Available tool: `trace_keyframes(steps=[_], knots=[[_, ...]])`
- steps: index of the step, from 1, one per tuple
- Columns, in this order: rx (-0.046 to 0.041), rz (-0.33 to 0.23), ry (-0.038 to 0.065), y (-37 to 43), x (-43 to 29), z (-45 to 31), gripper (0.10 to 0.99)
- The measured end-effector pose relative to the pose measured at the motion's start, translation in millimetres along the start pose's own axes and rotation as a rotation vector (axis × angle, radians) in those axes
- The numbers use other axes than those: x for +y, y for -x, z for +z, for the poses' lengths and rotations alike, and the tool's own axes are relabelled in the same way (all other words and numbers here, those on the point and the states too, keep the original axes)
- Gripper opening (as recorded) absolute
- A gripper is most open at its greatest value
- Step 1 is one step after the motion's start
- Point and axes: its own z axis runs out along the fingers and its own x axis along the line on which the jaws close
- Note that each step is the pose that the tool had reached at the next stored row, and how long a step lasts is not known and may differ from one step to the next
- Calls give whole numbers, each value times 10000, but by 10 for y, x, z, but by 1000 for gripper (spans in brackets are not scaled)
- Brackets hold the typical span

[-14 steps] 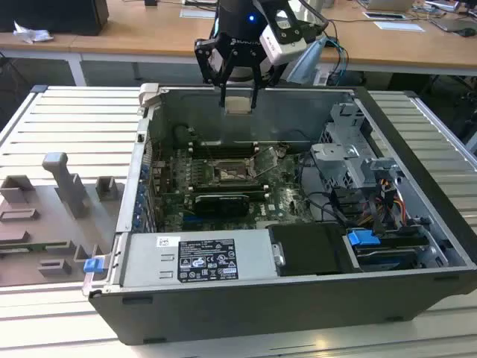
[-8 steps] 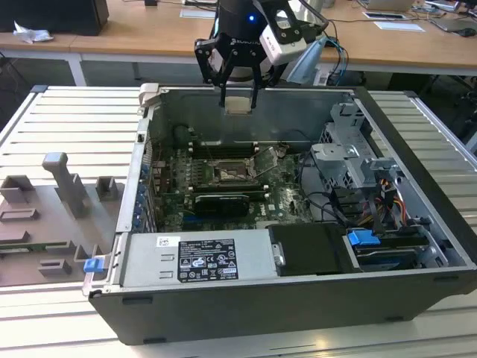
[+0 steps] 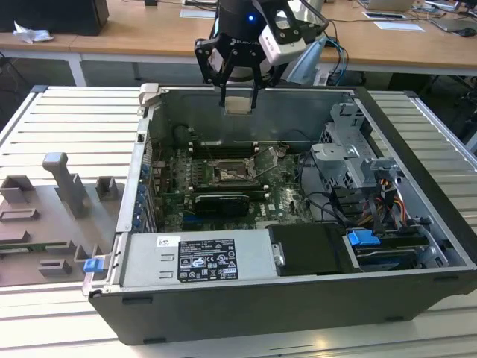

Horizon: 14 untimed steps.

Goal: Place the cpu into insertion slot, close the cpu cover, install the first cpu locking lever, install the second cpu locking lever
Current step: 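Place the cpu into insertion slot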

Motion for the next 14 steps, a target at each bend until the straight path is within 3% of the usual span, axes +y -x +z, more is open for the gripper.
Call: trace_keyframes(steps=[14], knots=[[-33, 370, 8, 0, 0, 4, 533]])
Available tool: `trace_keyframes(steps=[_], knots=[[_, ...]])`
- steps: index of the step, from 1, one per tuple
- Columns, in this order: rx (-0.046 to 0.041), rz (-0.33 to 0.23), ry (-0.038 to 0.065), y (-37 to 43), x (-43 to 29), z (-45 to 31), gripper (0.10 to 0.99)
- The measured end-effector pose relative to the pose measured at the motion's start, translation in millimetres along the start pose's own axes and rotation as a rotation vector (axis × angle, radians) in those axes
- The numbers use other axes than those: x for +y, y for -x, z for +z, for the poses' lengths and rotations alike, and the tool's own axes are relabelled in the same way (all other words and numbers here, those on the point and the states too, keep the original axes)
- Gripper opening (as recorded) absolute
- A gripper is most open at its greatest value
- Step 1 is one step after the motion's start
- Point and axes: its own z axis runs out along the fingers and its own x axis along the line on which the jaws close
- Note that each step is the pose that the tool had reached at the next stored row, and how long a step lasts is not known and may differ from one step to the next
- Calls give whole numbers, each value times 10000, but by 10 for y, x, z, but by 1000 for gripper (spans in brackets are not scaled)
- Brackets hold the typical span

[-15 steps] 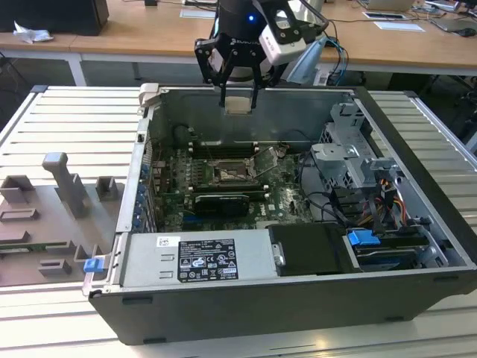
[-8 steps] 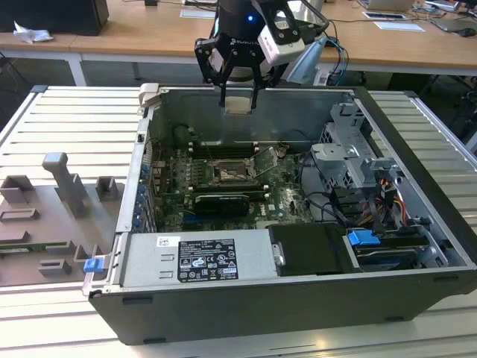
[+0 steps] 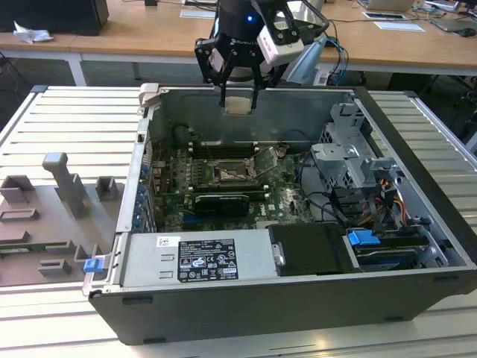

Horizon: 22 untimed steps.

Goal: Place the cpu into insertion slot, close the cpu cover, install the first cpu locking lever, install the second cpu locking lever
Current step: 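Place the cpu into insertion slot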

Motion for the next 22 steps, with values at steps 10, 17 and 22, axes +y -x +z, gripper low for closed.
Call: trace_keyframes(steps=[10, 17, 22], knots=[[-31, 347, 7, 0, 0, 1, 533], [-56, 624, 12, 0, 0, 2, 533], [-72, 799, 16, 0, 0, 3, 533]])
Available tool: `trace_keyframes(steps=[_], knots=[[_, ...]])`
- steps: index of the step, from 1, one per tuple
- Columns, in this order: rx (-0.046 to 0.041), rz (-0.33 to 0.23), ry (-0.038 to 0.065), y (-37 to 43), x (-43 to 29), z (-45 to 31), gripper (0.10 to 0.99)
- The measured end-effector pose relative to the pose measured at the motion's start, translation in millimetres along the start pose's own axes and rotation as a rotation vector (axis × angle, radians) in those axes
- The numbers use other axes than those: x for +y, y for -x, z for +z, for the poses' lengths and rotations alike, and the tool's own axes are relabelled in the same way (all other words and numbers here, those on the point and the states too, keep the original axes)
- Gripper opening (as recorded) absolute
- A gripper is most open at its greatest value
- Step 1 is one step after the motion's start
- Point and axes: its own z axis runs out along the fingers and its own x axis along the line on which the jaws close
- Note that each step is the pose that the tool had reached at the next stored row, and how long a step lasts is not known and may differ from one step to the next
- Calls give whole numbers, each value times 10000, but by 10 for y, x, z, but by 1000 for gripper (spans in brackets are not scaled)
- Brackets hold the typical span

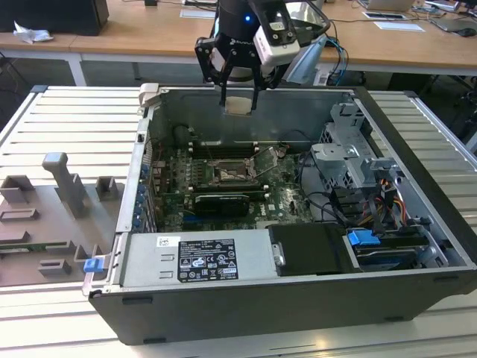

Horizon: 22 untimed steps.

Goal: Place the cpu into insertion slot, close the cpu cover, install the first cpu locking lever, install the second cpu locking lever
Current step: 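Place the cpu into insertion slot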

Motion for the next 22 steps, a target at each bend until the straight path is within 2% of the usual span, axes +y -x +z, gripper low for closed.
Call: trace_keyframes(steps=[22], knots=[[-70, 785, 14, 0, 0, 5, 533]])
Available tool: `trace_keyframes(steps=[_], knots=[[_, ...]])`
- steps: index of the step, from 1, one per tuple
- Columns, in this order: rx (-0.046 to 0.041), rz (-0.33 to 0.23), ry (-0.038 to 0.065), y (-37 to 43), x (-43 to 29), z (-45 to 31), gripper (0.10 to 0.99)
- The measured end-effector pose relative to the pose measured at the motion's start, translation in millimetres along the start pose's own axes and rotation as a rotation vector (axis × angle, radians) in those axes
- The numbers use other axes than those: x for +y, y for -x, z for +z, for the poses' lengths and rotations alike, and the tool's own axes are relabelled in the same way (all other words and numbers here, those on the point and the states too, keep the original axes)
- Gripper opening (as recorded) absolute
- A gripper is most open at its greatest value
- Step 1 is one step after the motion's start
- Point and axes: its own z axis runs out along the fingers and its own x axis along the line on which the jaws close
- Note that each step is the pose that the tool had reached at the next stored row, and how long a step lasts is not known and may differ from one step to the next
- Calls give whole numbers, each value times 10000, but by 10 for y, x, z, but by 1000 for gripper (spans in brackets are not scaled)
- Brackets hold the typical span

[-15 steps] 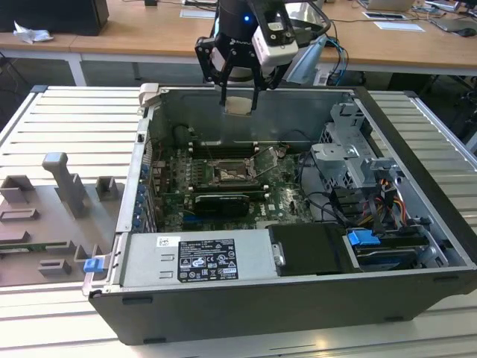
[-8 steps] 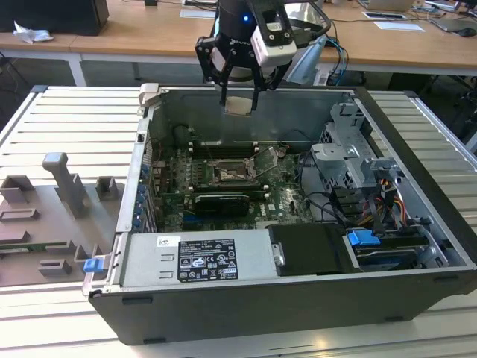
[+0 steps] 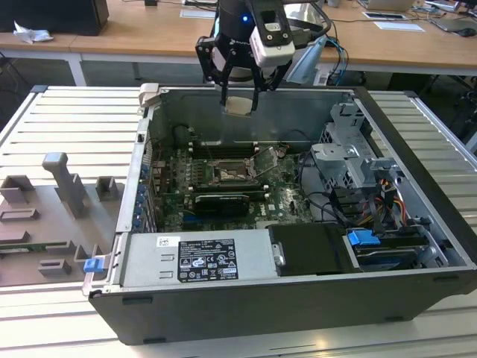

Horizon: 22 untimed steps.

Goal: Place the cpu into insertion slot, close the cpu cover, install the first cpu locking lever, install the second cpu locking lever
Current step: 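Place the cpu into insertion slot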

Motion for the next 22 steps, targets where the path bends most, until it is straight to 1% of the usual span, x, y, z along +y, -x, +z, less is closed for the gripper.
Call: trace_keyframes(steps=[4, 7, 22], knots=[[-16, 180, 4, 0, 0, 1, 533], [-49, 545, 11, 0, 0, 2, 533], [-144, 1607, 31, 0, -1, 6, 533]])
